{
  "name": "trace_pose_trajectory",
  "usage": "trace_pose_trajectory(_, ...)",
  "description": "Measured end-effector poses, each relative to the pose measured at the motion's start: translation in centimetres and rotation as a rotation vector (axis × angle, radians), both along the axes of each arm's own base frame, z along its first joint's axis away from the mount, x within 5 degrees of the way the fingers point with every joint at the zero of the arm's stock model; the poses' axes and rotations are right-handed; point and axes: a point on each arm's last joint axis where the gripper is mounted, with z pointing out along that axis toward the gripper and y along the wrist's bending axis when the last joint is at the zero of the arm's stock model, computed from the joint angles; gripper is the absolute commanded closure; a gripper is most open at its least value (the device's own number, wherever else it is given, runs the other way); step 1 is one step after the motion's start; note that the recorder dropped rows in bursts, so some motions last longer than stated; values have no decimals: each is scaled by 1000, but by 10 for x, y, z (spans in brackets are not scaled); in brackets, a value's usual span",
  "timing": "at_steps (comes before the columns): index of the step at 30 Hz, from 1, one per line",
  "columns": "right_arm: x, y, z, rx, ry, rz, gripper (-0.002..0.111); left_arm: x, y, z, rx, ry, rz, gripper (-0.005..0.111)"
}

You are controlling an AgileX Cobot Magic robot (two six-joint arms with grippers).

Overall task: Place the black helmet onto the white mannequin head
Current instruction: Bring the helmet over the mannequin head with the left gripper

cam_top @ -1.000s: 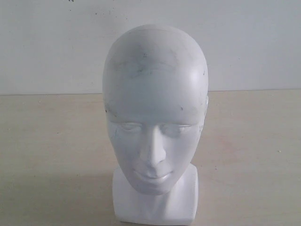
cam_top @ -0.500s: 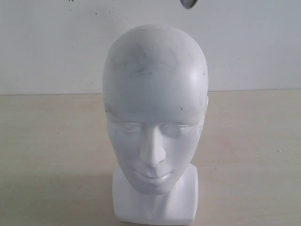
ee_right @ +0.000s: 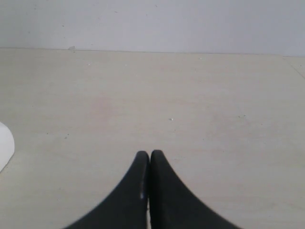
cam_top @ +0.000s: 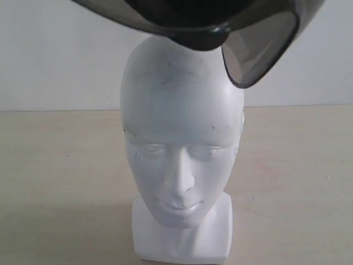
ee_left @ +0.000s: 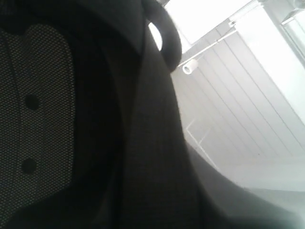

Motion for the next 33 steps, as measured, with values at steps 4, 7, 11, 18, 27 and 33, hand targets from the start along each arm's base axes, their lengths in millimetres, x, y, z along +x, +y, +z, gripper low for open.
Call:
trace_pose_trajectory(4, 0, 0, 0, 0, 0, 0, 109, 19, -11, -4, 40, 6, 6, 102)
trace_pose_trajectory(7, 0, 0, 0, 0, 0, 0, 109, 35, -19, -15, 64, 37, 15, 102)
trace_pose_trajectory(11, 0, 0, 0, 0, 0, 0, 109, 47, -24, -26, 77, 72, 21, 102)
trace_pose_trajectory(18, 0, 0, 0, 0, 0, 0, 109, 50, -24, -27, 70, 59, 47, 102)
trace_pose_trajectory(27, 0, 0, 0, 0, 0, 0, 109, 53, -25, -30, 80, 43, 63, 102)
trace_pose_trajectory(33, 0, 0, 0, 0, 0, 0, 109, 59, -30, -30, 96, 31, 60, 102)
